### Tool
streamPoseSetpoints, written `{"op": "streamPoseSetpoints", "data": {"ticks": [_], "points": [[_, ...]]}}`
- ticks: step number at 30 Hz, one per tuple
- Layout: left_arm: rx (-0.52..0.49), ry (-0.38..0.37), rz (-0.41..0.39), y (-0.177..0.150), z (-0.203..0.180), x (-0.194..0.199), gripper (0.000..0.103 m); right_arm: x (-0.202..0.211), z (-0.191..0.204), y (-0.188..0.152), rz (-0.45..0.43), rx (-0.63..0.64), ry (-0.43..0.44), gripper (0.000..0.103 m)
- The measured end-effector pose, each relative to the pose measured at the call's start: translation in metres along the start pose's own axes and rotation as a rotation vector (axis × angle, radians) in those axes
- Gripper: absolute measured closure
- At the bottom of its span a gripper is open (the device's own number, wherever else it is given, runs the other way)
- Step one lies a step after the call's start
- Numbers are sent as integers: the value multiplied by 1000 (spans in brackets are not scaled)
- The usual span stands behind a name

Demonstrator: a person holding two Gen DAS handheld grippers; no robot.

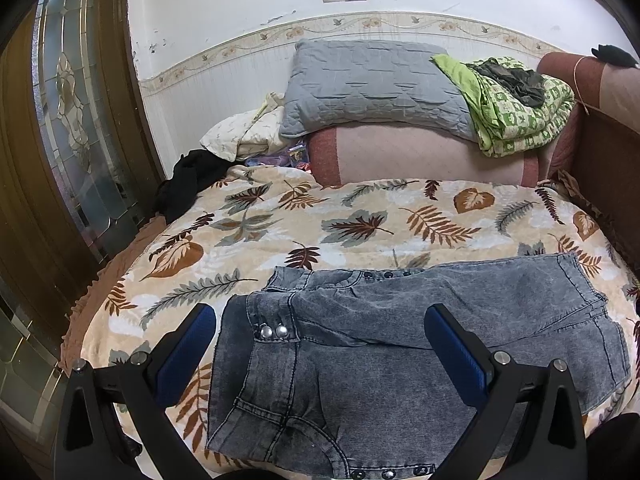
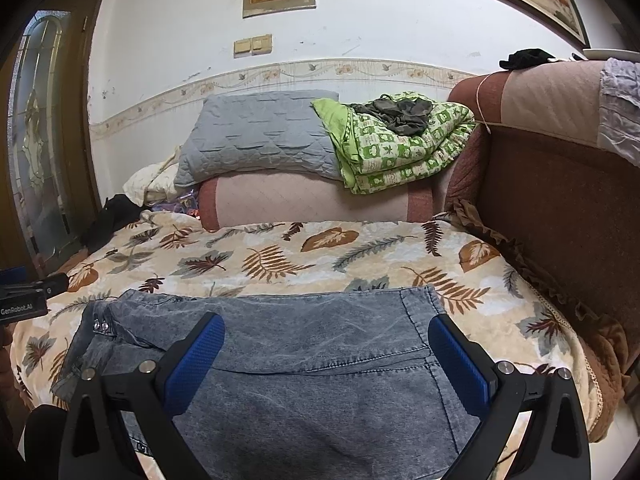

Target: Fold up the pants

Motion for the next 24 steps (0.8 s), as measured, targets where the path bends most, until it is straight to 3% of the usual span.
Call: {"op": "streamPoseSetpoints", "data": {"ticks": [15,21,24], "points": [[-6,1,29,-3,0,-12,0,-13,-1,-1,43,11,-29,0],[2,-20,120,1,19,-45,0,-40,-14,1,112,35,-83,0],[41,6,171,9,43,-70,0,-61,-36,7,158,-10,-94,0]]}}
Point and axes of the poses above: each gripper's, at about its wrist camera, not at the fingertips, and x roughly against the way its jaws point, z to its left, y to its top, the point moved 1 cm from there along -x, roughly the way its jaws point, and after that the axes turned 6 degrees about -y, right-handed, at the moved point
